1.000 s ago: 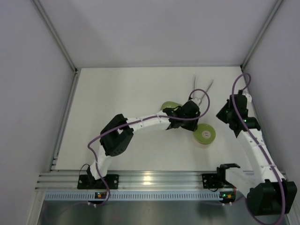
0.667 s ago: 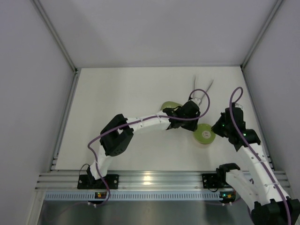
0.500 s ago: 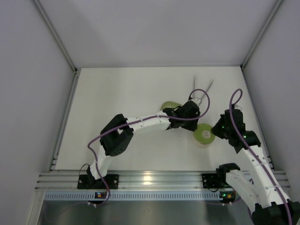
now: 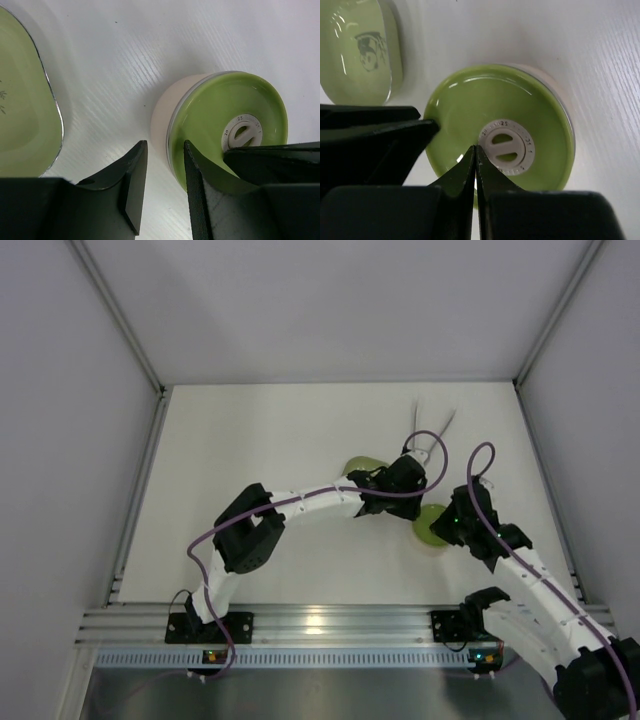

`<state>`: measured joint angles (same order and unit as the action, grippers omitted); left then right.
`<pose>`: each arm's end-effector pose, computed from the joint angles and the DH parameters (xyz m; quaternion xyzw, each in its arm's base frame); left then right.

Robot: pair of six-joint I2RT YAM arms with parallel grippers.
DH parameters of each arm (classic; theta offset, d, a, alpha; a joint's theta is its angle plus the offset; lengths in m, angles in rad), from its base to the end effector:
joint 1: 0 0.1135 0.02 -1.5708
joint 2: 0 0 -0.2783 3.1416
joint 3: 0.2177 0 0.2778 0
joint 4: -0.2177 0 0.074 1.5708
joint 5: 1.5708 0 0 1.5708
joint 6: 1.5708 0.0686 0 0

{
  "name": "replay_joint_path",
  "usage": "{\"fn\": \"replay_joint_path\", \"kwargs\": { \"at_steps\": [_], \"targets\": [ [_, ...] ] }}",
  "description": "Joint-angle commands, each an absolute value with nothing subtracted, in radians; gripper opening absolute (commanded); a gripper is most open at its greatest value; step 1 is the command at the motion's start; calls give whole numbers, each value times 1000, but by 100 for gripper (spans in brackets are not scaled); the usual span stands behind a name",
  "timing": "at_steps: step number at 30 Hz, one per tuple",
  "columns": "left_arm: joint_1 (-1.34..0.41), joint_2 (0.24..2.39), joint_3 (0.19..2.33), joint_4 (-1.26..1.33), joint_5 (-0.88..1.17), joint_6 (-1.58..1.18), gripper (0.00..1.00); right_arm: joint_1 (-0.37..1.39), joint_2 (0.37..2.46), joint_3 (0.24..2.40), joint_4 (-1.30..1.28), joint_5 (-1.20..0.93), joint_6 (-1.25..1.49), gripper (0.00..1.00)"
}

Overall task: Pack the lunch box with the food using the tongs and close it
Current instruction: Close the lid of the packing box.

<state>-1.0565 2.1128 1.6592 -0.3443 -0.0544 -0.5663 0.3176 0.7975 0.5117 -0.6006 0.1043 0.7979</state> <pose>0.2655 -0.4624 0.1850 0.2147 0.9007 -0.2559 0.2777 0.1853 0.0534 0.1836 0.2407 0.9096 0.1357 0.3103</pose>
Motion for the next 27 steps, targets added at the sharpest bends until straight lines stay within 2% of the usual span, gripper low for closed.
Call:
{"fn": "replay_joint_path", "kwargs": {
  "at_steps": [1, 7, 17, 20, 21, 24, 25, 27],
  "targets": [
    [-1054, 2189, 1595, -575, -109, -511, 40, 339, 868, 414, -589, 130, 860, 0],
    [-1054, 2186, 1597, -578, -115, -502, 40, 342, 885, 393, -552, 158, 893, 0],
    [-1054, 2131, 1623, -603, -106, -499, 44, 342, 844, 672, -692, 218, 827, 3],
    [-1054, 2076, 1646, -607, -110, -491, 51, 342, 841, 739, -704, 232, 810, 5],
    [-1054, 2045, 1657, -617, -117, -485, 60, 342, 842, 758, -706, 244, 805, 6],
    [-1054, 1984, 1719, -644, -153, -468, 67, 342, 853, 833, -718, 264, 785, 9],
    [-1054, 1950, 1753, -650, -182, -457, 73, 342, 859, 866, -718, 268, 775, 12],
    [-1052, 1921, 1787, -667, -212, -448, 75, 342, 867, 897, -712, 270, 761, 15]
  ]
}}
